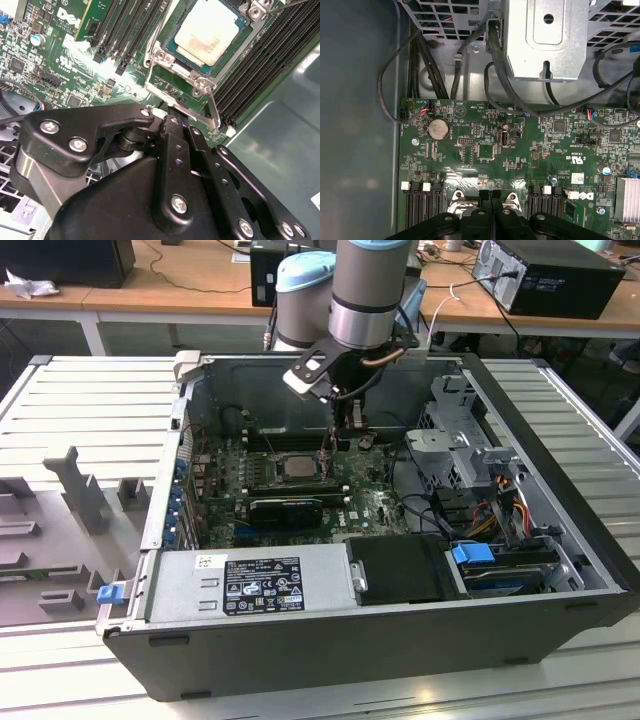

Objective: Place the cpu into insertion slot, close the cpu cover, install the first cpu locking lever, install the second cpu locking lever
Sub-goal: 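Close the cpu cover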

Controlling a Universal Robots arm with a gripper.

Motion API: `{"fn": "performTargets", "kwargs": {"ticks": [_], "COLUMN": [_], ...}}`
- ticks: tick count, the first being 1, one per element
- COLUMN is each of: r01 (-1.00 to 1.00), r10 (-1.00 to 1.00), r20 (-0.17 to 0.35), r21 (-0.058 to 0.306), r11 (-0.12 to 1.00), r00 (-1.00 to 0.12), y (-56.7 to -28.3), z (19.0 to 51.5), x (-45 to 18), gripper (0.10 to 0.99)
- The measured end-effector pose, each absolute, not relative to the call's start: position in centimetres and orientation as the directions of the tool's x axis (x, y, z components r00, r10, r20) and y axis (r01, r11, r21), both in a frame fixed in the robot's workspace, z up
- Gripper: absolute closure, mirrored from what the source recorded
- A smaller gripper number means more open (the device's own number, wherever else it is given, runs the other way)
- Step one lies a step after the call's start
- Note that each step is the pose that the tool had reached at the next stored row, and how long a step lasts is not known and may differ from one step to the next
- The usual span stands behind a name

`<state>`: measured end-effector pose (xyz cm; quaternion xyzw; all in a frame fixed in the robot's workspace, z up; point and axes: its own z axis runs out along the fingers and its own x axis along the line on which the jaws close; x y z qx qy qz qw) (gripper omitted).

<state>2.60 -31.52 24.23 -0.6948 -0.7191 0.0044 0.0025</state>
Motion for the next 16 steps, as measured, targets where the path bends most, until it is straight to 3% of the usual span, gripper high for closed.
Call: {"fn": "performTargets", "kwargs": {"ticks": [16], "r01": [0.999], "r10": [0.999], "r20": [-0.002], "r21": [-0.010], "r11": [0.034], "r00": [-0.034], "y": [-31.52], "z": [24.24], "x": [1.99], "gripper": [0.980]}}
